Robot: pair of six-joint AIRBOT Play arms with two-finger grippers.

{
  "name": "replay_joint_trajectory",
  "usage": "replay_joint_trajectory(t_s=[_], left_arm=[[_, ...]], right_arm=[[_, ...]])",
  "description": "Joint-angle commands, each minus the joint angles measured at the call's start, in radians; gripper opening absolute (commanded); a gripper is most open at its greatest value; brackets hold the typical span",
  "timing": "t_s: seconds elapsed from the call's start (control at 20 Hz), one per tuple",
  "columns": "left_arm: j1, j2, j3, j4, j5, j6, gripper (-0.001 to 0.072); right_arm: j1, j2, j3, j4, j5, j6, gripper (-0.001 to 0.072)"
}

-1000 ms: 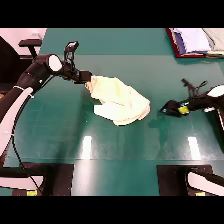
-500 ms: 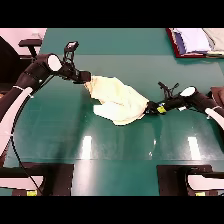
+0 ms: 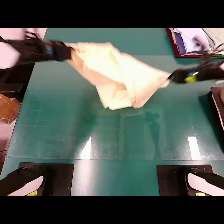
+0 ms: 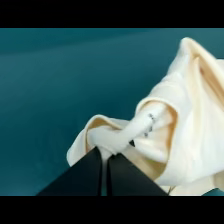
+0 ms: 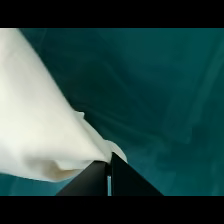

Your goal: Fold the shirts.

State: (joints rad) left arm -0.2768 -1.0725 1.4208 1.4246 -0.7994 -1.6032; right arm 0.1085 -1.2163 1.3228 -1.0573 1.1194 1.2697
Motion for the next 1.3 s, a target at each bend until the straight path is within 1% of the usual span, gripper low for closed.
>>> replay_joint_trajectory(t_s=[0.0, 0.2, 0.35, 0.45, 0.55, 0.65, 0.7, 0.8, 0.9, 1.0, 1.1, 1.25], left_arm=[[0.001, 0.235, 0.000, -0.012, 0.049, 0.014, 0.0022], [0.001, 0.444, 0.000, -0.044, 0.055, 0.014, 0.0022], [0.001, 0.524, 0.003, -0.076, 0.060, 0.014, 0.0022], [0.001, 0.530, 0.044, -0.102, 0.047, 0.030, 0.0022], [0.001, 0.530, 0.093, -0.136, 0.053, 0.078, 0.0022], [0.001, 0.526, 0.109, -0.137, 0.050, 0.086, 0.0021], [0.001, 0.508, 0.109, -0.121, 0.026, 0.086, 0.0021], [0.001, 0.435, 0.109, -0.094, -0.084, 0.085, 0.0021], [0.001, 0.316, 0.095, -0.068, -0.213, 0.087, 0.0022], [0.001, 0.171, 0.059, -0.034, -0.303, 0.094, 0.0023], [0.001, 0.019, 0.008, -0.031, -0.311, 0.094, 0.0023], [0.001, -0.211, -0.019, 0.007, -0.241, 0.093, 0.0023]], right_arm=[[-0.061, 0.153, 0.189, -0.071, 0.072, 0.005, 0.0013], [-0.076, 0.283, 0.336, -0.072, 0.095, 0.005, 0.0013], [-0.076, 0.315, 0.454, -0.074, 0.098, 0.005, 0.0013], [-0.076, 0.301, 0.545, -0.098, 0.121, 0.005, 0.0013], [-0.076, 0.260, 0.644, -0.099, 0.165, 0.006, 0.0013], [-0.074, 0.196, 0.729, -0.097, 0.199, 0.049, 0.0013], [-0.074, 0.157, 0.757, -0.095, 0.212, 0.071, 0.0013], [-0.071, 0.080, 0.751, -0.095, 0.225, 0.114, 0.0013], [-0.044, 0.000, 0.671, -0.098, 0.228, 0.130, 0.0013], [-0.006, -0.107, 0.589, -0.098, 0.251, 0.144, 0.0013], [0.031, -0.222, 0.511, -0.099, 0.245, 0.143, 0.0013], [0.060, -0.398, 0.478, -0.098, 0.182, 0.132, 0.0013]])
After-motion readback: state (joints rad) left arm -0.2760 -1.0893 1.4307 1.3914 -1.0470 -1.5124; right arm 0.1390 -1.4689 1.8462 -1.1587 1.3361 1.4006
